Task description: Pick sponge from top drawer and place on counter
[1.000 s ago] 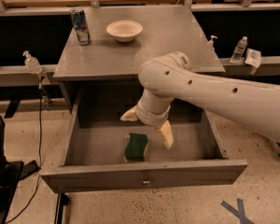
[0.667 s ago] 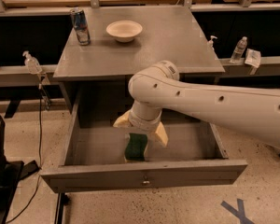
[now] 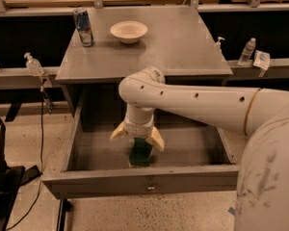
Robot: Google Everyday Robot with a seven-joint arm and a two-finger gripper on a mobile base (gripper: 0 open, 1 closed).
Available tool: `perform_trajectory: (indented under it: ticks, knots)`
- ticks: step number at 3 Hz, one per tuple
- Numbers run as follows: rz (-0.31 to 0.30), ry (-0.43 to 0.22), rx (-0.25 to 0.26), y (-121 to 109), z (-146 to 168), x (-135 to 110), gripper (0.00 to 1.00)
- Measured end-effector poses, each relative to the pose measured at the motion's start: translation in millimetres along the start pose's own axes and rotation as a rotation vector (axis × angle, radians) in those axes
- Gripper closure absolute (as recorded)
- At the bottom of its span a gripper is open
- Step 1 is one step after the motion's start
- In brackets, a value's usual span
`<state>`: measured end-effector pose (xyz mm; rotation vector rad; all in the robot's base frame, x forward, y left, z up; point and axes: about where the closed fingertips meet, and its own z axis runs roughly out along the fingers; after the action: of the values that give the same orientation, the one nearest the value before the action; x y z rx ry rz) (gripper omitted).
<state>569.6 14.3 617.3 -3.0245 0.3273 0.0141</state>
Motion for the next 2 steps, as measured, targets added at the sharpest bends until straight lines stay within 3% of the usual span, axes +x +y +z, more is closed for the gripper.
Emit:
perform_trajectory:
  ticks: [1, 2]
  knots:
    - [-0.020, -0.062, -0.035, 2.5, 16.8, -3.6, 0.31]
    - [-0.028, -0.075, -0.058, 3.6, 20.1, -6.8, 0.54]
